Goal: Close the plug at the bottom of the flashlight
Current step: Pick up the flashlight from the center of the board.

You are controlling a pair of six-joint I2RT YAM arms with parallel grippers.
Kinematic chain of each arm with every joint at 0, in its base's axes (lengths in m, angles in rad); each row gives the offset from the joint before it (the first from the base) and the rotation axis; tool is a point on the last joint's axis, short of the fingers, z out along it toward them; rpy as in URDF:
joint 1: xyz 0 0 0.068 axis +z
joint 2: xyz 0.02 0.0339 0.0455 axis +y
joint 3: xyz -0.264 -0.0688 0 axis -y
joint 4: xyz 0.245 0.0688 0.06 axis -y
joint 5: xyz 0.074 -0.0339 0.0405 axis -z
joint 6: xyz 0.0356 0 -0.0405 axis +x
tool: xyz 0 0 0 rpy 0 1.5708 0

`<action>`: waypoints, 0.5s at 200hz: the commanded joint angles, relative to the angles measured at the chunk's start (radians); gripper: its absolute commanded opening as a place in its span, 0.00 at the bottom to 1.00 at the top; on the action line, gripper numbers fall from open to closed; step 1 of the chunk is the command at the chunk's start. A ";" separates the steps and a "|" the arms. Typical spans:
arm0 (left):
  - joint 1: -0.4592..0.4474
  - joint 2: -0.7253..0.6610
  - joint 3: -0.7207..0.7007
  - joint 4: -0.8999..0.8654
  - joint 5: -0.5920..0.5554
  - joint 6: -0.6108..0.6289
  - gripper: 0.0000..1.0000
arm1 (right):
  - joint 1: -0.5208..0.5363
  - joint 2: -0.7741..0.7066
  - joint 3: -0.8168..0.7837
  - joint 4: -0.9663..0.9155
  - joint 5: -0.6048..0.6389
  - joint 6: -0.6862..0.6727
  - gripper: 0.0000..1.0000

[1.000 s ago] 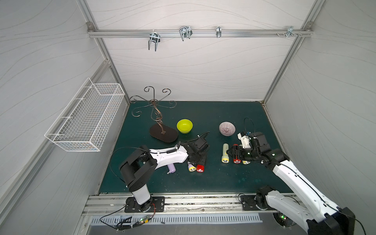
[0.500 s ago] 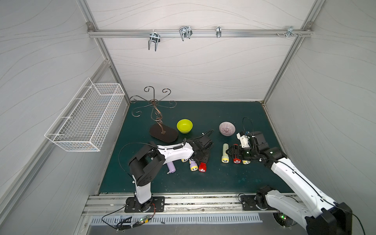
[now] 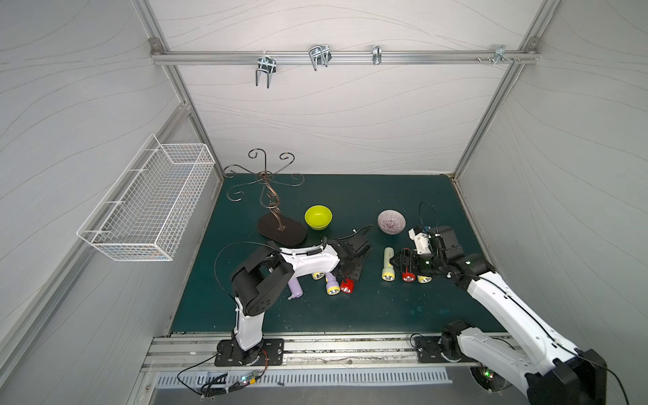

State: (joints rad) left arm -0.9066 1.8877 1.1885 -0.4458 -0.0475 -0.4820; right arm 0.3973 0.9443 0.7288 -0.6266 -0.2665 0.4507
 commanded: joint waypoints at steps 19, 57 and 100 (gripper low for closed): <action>-0.002 0.051 0.048 -0.035 -0.032 0.022 0.45 | -0.006 -0.024 -0.006 0.020 -0.003 0.014 0.76; -0.003 -0.002 0.032 0.006 -0.031 0.033 0.13 | -0.011 -0.036 -0.011 0.023 -0.006 0.017 0.77; -0.002 -0.238 -0.045 0.165 0.031 0.122 0.00 | -0.013 -0.113 -0.006 0.027 -0.008 0.005 0.77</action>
State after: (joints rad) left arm -0.9062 1.8217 1.1603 -0.4194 -0.0551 -0.4385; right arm 0.3901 0.8883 0.7258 -0.6125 -0.2672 0.4629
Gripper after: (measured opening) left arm 0.391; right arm 0.768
